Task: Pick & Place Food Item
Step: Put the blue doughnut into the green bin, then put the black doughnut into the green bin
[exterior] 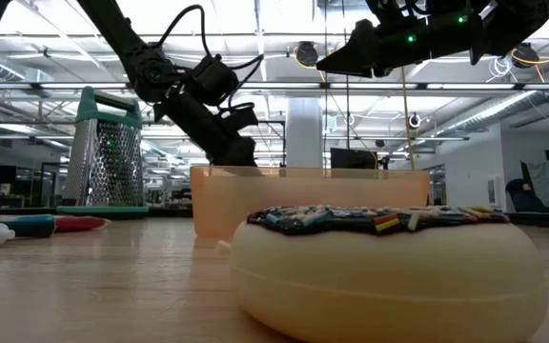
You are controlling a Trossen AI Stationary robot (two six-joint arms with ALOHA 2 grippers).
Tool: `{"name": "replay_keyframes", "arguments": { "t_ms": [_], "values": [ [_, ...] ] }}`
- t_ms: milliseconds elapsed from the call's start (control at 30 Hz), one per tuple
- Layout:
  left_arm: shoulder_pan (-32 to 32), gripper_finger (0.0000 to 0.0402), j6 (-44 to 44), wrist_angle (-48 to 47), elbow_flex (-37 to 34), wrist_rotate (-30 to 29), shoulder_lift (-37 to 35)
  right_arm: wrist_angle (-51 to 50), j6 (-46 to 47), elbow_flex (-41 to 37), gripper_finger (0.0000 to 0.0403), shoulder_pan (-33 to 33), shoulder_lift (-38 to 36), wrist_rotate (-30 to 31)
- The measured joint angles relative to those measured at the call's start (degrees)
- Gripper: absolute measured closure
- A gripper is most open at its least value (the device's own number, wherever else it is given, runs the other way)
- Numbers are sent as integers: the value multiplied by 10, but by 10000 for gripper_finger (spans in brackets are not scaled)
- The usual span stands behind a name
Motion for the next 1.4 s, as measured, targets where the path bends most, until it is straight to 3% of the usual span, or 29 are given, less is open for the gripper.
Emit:
{"name": "replay_keyframes", "arguments": {
  "t_ms": [333,567,800,1033,1200,1400],
  "values": [
    [-3,141,11,29,4,-20,-24,-4,0,0,243,0,0,0],
    [-12,153,10,-39,4,-10,-76,-4,0,0,242,0,0,0],
    [-44,158,-82,-90,4,124,-123,-4,0,0,243,0,0,0],
    [-136,158,-114,-134,4,213,-177,-4,0,0,244,0,0,0],
    [-229,158,-141,-204,4,198,-216,-2,0,0,244,8,0,0],
    [-363,158,-215,-245,4,62,-257,16,0,0,242,45,-1,-3]
  ]
}}
